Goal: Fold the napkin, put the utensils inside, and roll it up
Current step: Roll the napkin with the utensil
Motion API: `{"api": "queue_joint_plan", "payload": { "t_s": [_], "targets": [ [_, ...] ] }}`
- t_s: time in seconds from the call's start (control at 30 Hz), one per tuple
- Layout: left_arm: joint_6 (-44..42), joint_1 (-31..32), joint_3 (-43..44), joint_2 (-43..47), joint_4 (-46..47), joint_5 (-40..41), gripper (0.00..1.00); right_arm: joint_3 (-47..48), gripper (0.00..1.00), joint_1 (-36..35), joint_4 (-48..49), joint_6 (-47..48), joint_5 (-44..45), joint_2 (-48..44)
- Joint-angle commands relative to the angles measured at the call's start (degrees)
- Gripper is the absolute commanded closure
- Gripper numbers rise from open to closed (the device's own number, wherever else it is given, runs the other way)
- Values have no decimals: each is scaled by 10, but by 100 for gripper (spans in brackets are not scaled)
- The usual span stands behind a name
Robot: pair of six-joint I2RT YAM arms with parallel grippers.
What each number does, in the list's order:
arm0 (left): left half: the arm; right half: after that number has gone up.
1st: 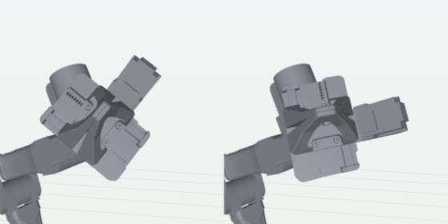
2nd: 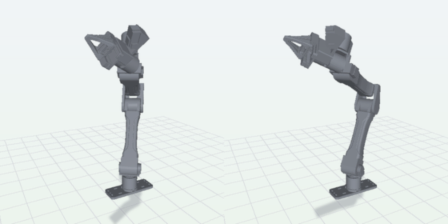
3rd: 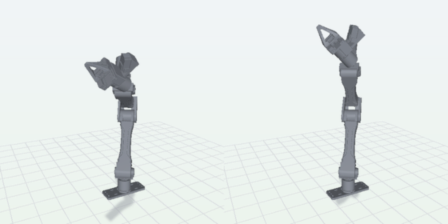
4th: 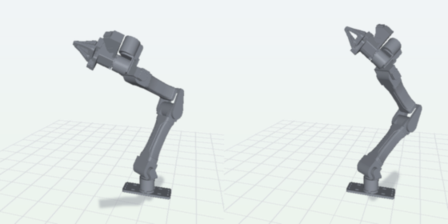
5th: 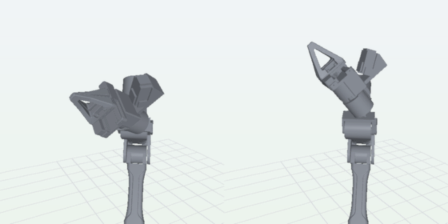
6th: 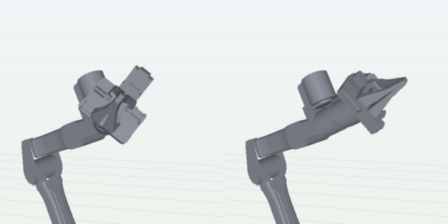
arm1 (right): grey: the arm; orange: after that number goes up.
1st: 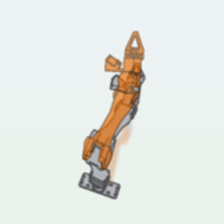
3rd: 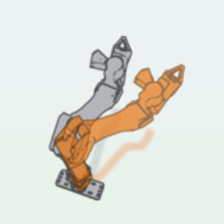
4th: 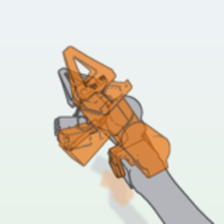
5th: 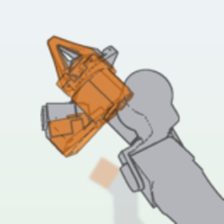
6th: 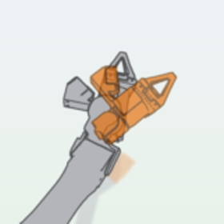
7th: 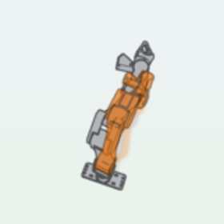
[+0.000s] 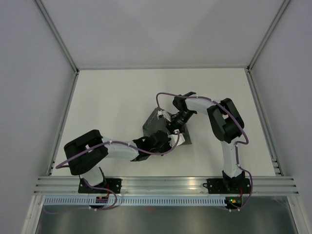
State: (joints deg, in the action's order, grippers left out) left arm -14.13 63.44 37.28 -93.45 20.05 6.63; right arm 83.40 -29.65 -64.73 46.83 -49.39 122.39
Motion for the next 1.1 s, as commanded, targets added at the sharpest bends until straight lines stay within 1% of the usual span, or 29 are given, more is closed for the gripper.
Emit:
{"api": "queue_joint_plan", "payload": {
  "t_s": [0.0, 0.03, 0.1, 0.13, 0.17, 0.2, 0.27, 0.33, 0.37, 0.4, 0.5, 0.53, 0.57, 0.6, 0.63, 0.7, 0.9, 0.93, 1.0, 1.07],
  "targets": [
    [59, -17, 0, -33, -34, -100, 98, 12, 46, 23, 52, 5, 28, -52],
    [61, -24, 2, -35, -34, -119, 98, 12, 45, 34, 62, -22, 23, -64],
    [69, -31, -1, -38, -30, -135, 98, 0, 43, 46, 112, -54, 18, -106],
    [71, -34, -4, -38, -21, -137, 98, -6, 41, 63, 134, -96, 17, -120],
    [74, -38, -15, -34, -12, -141, 98, -14, 41, 71, 180, -114, 22, -147],
    [87, -44, -21, -31, 10, -146, 98, -30, 41, 79, 206, -138, 26, -161],
    [102, -67, -31, -27, 22, -177, 98, -58, 41, 107, 268, -177, 35, -198],
    [118, -81, -34, -25, 29, -192, 98, -82, 42, 125, 316, -201, 53, -227],
    [121, -91, -33, -25, 29, -209, 98, -109, 43, 138, 356, -212, 71, -259],
    [128, -95, -32, -26, 27, -217, 98, -124, 43, 144, 374, -213, 81, -275],
    [146, -116, -28, -28, 24, -256, 98, -185, 45, 150, 441, -227, 115, -346],
    [154, -125, -24, -29, 16, -280, 98, -204, 45, 151, 462, -234, 122, -382],
    [157, -129, -19, -30, 10, -294, 98, -237, 44, 150, 497, -241, 126, -398],
    [161, -133, -17, -31, 4, -305, 98, -253, 41, 151, 510, -242, 139, -412],
    [163, -140, -10, -34, -5, -324, 98, -268, 41, 149, 525, -243, 147, -439],
    [170, -147, -3, -38, -15, -340, 98, -298, 40, 144, 539, -228, 159, -457],
    [176, -155, 46, -78, -86, -392, 98, -341, 39, 129, 484, -146, 145, -493],
    [177, -158, 57, -85, -94, -405, 98, -350, 38, 116, 479, -119, 148, -501],
    [183, -162, 66, -103, -109, -421, 98, -384, 39, 98, 480, -97, 150, -511],
    [190, -171, 73, -113, -112, -439, 98, -429, 38, 68, 510, -81, 169, -530]
  ]
}}
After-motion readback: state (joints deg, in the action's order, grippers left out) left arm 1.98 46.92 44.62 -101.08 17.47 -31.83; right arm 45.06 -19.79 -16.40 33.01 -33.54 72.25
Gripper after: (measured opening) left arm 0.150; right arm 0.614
